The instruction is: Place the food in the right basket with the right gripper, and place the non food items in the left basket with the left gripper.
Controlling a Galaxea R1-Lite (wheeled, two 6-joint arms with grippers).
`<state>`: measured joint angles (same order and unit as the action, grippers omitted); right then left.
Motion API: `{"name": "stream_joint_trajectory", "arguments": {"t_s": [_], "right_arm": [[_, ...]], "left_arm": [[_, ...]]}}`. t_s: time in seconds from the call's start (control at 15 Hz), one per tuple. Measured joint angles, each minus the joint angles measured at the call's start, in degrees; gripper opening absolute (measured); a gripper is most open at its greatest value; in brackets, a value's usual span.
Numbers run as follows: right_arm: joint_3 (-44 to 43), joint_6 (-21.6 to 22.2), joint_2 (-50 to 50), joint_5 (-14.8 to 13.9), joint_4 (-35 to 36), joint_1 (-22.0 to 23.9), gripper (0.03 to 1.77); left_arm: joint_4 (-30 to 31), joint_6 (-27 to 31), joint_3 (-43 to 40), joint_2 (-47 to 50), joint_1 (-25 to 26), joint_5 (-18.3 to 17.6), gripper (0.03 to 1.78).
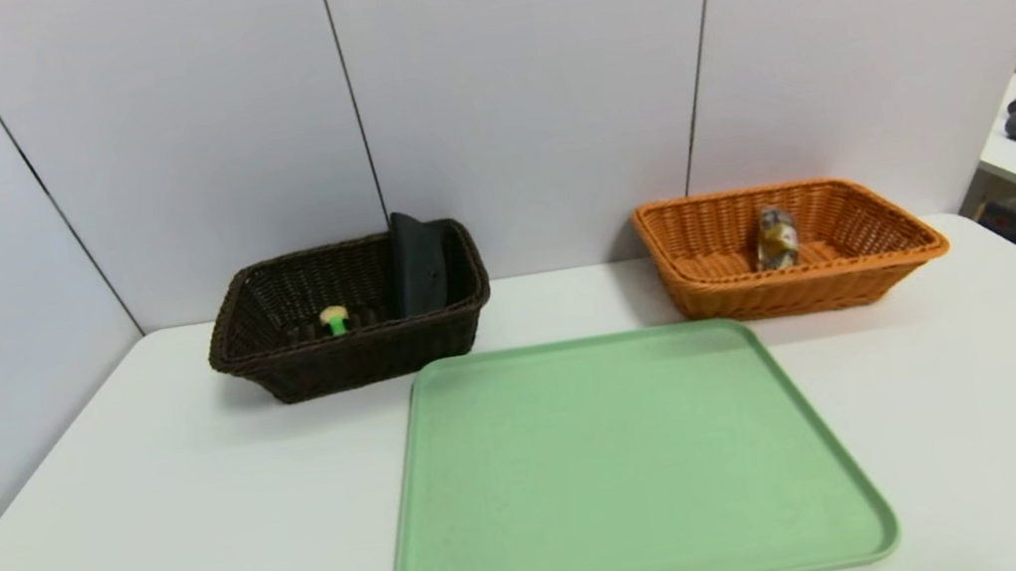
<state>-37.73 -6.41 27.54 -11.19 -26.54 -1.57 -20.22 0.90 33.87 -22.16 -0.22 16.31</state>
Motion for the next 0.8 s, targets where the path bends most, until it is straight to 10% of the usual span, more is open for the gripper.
{"name": "stream_joint_trajectory", "arguments": {"t_s": [0.53, 0.8], "right_arm": [[12.5, -1.4, -19.3, 3.0, 9.0, 0.8, 1.70], [19.9, -4.8, -25.6, 4.6, 19.5, 1.0, 1.70]], "left_arm": [[0.9, 4.7, -9.9, 18.8, 0.0, -12.6, 1.69], [10.8, 5.7, -17.6, 21.8, -0.3, -13.2, 1.69]]}}
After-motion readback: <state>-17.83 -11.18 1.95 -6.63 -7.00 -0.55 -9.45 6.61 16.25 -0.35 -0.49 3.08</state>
